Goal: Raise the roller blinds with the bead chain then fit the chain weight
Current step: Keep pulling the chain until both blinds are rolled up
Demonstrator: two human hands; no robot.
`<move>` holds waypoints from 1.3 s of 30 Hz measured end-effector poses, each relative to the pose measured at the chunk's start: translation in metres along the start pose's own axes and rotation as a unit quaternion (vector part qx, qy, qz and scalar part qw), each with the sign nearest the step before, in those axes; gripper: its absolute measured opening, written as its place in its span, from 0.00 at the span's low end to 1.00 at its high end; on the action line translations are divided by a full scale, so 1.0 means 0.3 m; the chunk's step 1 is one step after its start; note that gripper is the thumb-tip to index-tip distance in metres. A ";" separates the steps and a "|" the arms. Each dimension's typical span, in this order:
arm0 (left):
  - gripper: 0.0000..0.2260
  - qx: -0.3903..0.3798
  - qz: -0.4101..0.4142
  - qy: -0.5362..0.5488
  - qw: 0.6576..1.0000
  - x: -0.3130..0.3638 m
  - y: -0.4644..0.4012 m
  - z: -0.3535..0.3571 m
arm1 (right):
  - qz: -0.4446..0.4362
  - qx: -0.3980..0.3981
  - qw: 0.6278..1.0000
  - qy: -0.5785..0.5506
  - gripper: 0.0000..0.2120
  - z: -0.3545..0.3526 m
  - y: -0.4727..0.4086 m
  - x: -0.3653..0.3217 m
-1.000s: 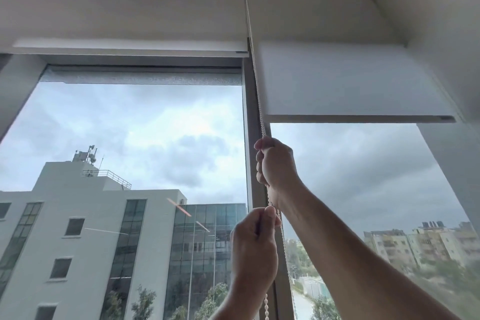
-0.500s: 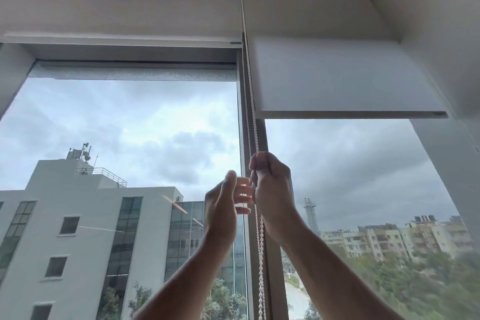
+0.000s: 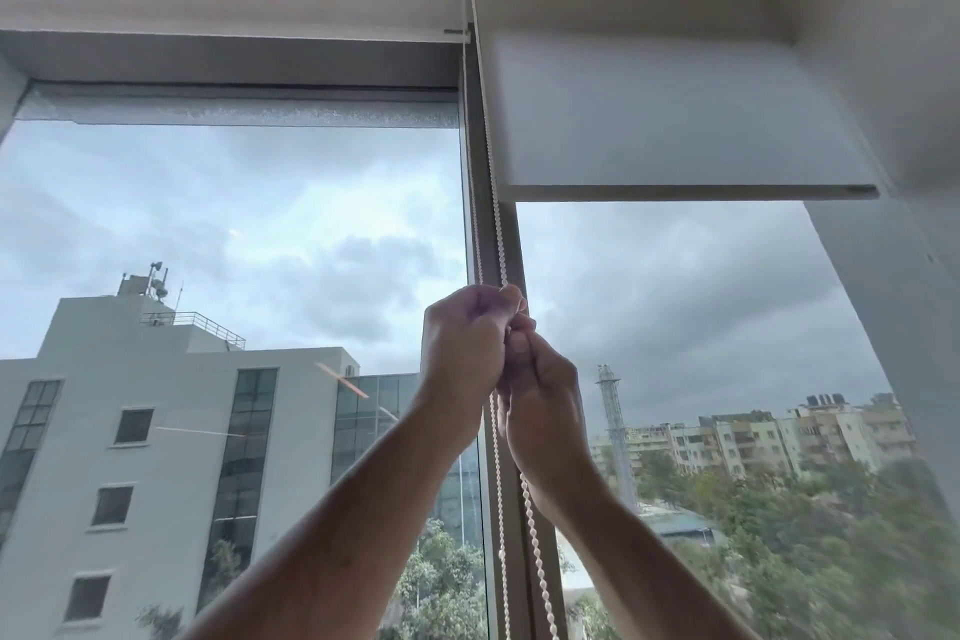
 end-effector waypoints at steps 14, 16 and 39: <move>0.09 0.027 -0.020 0.010 0.999 -0.207 0.074 -0.015 | 0.144 -0.033 0.988 -0.034 0.20 -0.048 0.223 0.095; 0.08 0.028 -0.030 -0.003 0.999 -0.256 0.096 -0.020 | 0.154 -0.034 0.987 -0.029 0.20 -0.060 0.266 0.117; 0.03 0.005 -0.163 -0.052 0.985 -0.997 0.704 -0.171 | 0.377 0.021 0.918 0.123 0.11 -0.394 1.099 0.266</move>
Point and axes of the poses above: each hand's wrist, its own y-axis away from the middle knuckle, its own z-axis out of the palm, x = y × z, the point moved 2 cm from there along -y, towards the middle knuckle, and after that the axes turned 11 degrees about -z, right-handed, at the moved point
